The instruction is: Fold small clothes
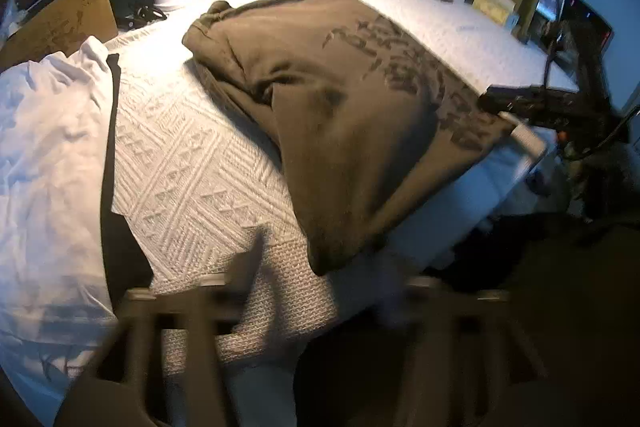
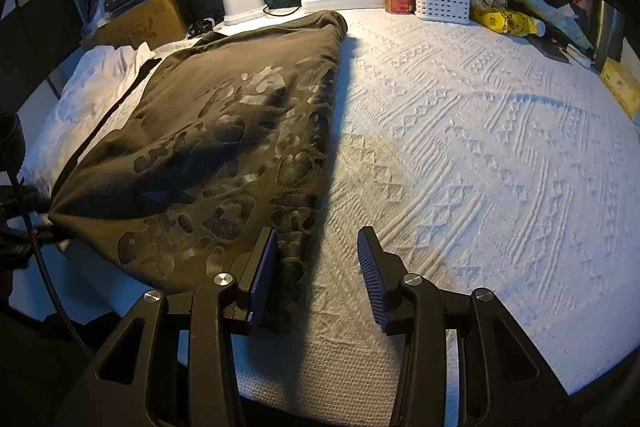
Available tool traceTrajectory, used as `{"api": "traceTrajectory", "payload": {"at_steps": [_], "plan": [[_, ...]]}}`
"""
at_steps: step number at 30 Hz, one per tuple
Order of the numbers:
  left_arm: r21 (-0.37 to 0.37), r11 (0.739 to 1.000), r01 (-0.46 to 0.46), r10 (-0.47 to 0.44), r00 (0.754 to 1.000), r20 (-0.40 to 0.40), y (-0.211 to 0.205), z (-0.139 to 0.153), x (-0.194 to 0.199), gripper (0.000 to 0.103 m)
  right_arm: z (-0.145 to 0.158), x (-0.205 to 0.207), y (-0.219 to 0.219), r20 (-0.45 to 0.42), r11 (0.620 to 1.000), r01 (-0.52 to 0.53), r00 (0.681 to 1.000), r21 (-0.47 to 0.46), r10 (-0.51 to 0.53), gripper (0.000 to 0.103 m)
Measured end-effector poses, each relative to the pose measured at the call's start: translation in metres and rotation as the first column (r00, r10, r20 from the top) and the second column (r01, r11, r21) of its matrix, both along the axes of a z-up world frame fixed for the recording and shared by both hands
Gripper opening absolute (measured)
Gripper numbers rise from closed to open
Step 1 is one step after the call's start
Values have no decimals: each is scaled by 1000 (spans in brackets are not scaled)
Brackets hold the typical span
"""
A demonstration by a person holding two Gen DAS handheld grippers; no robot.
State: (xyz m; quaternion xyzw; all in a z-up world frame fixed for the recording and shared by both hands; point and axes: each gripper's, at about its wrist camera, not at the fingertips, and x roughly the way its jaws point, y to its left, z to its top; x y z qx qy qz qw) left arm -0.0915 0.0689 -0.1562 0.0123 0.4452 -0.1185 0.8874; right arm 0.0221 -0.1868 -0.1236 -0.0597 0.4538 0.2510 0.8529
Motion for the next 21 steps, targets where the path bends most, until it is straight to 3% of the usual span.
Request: {"api": "traceTrajectory", "payload": {"at_steps": [5, 12, 14, 16, 20, 21], "plan": [[-80, 997, 4, 2, 998, 69, 11, 22, 0, 74, 4, 7, -2, 7, 1000, 8, 1000, 10, -8, 44], [-124, 988, -90, 104, 989, 108, 28, 26, 53, 73, 12, 22, -3, 22, 1000, 15, 1000, 27, -16, 44], [-131, 988, -78, 89, 992, 84, 25, 20, 66, 51, 13, 26, -3, 22, 999, 17, 1000, 31, -18, 44], [-122, 991, -50, 57, 997, 54, 17, 13, 73, 41, 14, 27, -2, 23, 1000, 11, 1000, 29, -11, 44], [-106, 994, -2, 4, 1000, 19, 6, 1, 71, 5, 12, 27, -2, 16, 999, 6, 1000, 32, -7, 44], [-103, 995, -3, 6, 1000, 29, 5, 2, 68, 4, 10, 26, -2, 11, 999, 4, 1000, 32, -5, 44]]}}
